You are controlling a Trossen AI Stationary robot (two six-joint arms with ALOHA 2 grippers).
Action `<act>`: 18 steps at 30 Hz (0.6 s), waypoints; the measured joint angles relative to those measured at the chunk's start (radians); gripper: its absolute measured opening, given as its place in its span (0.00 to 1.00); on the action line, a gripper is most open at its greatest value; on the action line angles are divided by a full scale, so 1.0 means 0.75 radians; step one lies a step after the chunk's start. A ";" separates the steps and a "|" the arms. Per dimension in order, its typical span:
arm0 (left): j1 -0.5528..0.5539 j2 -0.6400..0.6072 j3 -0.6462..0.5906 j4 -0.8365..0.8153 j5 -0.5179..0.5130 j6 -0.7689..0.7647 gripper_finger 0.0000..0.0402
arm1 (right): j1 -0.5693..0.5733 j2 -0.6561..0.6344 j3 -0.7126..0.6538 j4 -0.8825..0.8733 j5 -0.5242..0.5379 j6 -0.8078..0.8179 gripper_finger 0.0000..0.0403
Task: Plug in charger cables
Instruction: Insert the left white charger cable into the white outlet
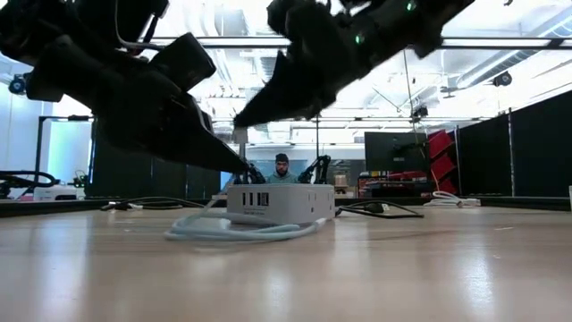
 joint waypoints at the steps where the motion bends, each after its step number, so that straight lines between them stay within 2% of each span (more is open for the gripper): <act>1: -0.004 -0.004 0.000 -0.009 -0.019 0.000 0.31 | 0.006 -0.017 0.000 -0.005 0.037 0.014 0.00; 4: -0.034 -0.020 0.000 -0.027 -0.123 0.008 0.31 | 0.015 -0.068 -0.001 -0.022 0.130 0.123 0.00; 8: -0.117 -0.045 0.018 -0.039 -0.336 0.102 0.28 | 0.008 -0.121 0.000 -0.039 0.198 0.338 0.00; 10: -0.175 -0.057 0.040 -0.039 -0.490 0.168 0.26 | 0.006 -0.127 0.000 -0.042 0.280 0.414 0.00; 14: -0.297 -0.057 0.096 -0.054 -0.895 0.324 0.21 | 0.002 -0.119 -0.001 -0.019 0.482 0.558 0.00; 18: -0.367 -0.036 0.145 -0.055 -1.198 0.484 0.17 | -0.003 -0.094 -0.001 0.084 0.556 0.653 0.00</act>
